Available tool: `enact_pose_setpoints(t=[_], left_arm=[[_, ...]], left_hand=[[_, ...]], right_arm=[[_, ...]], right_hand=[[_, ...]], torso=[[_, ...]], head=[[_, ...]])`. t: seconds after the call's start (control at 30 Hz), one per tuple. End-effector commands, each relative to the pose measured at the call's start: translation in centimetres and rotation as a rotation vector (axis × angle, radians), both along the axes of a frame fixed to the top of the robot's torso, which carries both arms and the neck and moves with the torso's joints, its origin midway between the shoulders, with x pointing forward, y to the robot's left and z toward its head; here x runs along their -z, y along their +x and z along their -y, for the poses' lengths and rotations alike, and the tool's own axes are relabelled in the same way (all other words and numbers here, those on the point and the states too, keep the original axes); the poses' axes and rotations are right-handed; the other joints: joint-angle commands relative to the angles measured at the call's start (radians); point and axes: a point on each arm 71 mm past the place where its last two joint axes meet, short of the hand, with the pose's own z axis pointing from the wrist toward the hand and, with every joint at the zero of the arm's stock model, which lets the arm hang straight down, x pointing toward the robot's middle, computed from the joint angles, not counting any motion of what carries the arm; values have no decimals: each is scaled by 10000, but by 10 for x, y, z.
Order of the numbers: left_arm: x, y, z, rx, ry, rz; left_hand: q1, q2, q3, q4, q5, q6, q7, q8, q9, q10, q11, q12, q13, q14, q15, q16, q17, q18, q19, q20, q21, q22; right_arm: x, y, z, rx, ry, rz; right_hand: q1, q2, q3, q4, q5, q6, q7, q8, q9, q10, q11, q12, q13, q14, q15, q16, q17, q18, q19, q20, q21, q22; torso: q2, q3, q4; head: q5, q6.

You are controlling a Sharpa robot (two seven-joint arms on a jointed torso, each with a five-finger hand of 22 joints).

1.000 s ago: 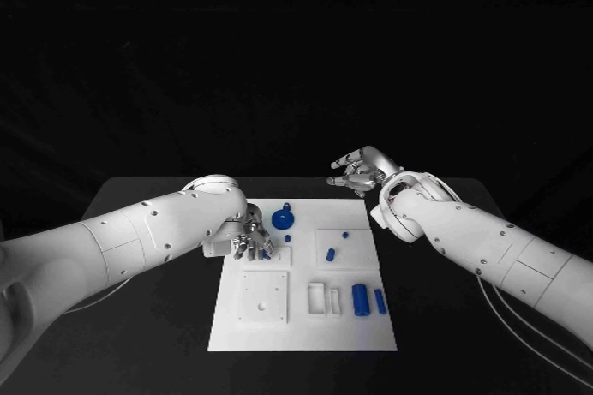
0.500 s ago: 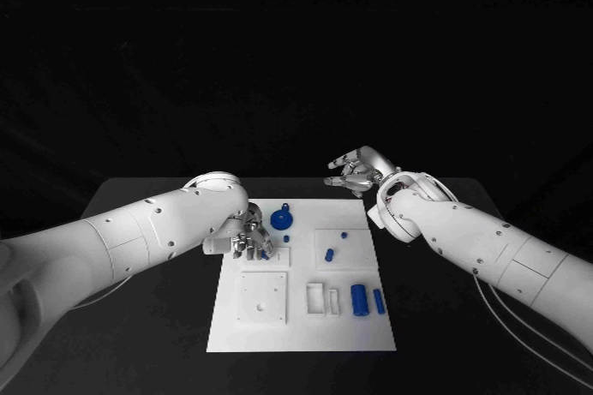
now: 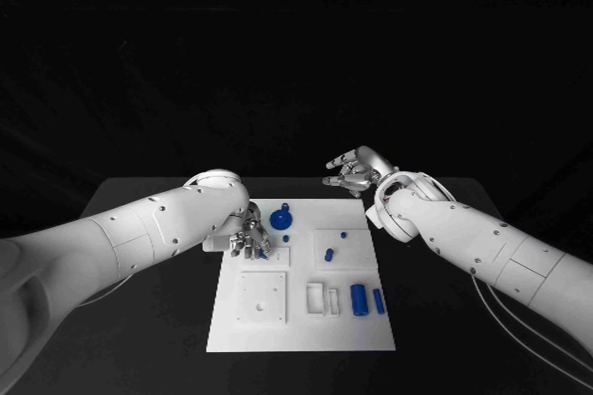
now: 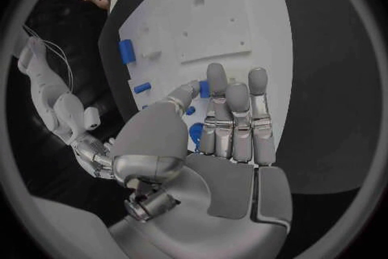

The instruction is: Assemble the parts on the task board

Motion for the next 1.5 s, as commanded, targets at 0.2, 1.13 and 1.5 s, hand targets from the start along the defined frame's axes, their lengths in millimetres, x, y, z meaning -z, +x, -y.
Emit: enact_pose_setpoints(t=[0.2,1.13,1.5], left_arm=[[-2,3,-1,138,40,-194],[-1,0,11,525,-87,-12],[1,-1,12,587,-64,-39]], left_hand=[[154,107,2046,-2047,-57,220,-283,-7,35,-237,-153,105,20,-110,-17,106,-50,5,-82,33,47,214],[169,106,2031,-2033,-51,215,-281,-13,42,-263,-151,145,17,-129,-14,153,-98,10,-93,38,57,212],[182,101,2033,-2028,-50,209,-277,-19,43,-274,-152,169,6,-134,-15,183,-146,12,-91,38,67,212]], right_arm=[[0,0,-3,-119,14,-61],[0,0,-7,-178,40,-61],[0,-1,-8,-204,35,-69]], right_hand=[[-38,19,23,-20,38,74,-17,-26,13,-36,-57,23,7,21,-20,-19,14,70,493,-24,20,518],[-39,19,37,-39,35,84,-18,-26,13,-33,-57,22,5,24,-21,-17,18,70,494,-25,25,521],[-39,19,37,-39,35,84,-18,-26,13,-33,-57,22,5,24,-21,-17,18,70,494,-25,25,521]], torso=[[1,-6,4],[17,1,-25],[-2,2,23]], head=[[-31,4],[-133,-8],[-229,-54]])
